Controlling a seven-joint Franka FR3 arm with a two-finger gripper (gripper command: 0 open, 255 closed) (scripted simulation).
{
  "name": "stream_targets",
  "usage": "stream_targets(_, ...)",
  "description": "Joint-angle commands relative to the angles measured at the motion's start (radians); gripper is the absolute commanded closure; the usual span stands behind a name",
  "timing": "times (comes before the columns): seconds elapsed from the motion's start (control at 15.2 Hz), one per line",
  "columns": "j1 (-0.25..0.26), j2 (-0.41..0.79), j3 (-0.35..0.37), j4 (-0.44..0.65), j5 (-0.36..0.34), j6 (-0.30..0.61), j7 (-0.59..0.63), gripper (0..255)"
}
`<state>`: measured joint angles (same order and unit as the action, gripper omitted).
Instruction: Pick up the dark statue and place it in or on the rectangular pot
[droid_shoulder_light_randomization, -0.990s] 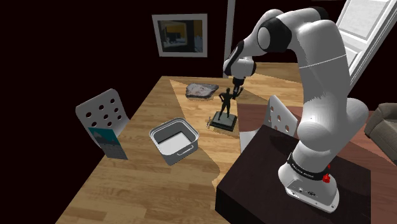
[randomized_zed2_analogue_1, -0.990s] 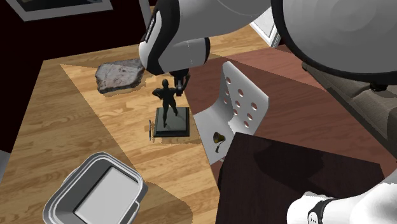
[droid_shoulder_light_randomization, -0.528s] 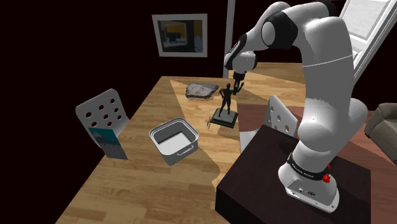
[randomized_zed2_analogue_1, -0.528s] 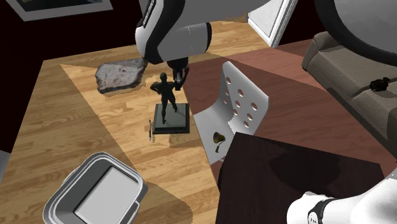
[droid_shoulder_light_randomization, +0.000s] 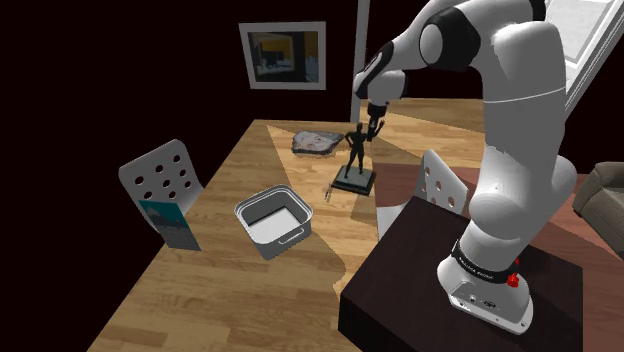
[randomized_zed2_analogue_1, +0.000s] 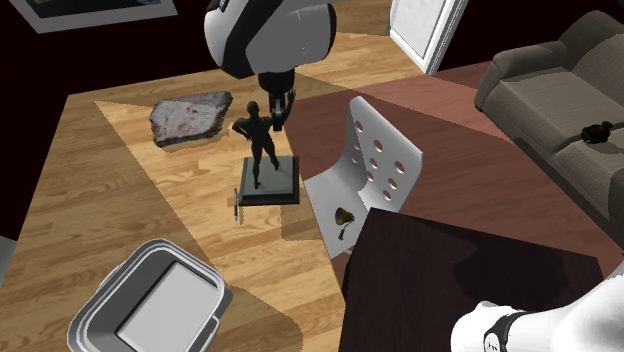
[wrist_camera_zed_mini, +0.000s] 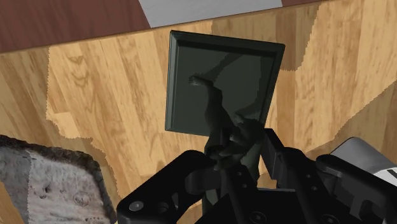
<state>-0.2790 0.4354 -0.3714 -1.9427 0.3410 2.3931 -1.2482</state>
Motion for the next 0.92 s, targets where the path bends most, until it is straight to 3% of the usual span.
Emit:
stream_targets(0.0,0.004,-0.018,-0.007,0.005,-0.011,-0.020,0.008,255)
stream_targets(0.86,0.027,-0.119,-0.040,0.049,-0.082,-0.155,0.063,255)
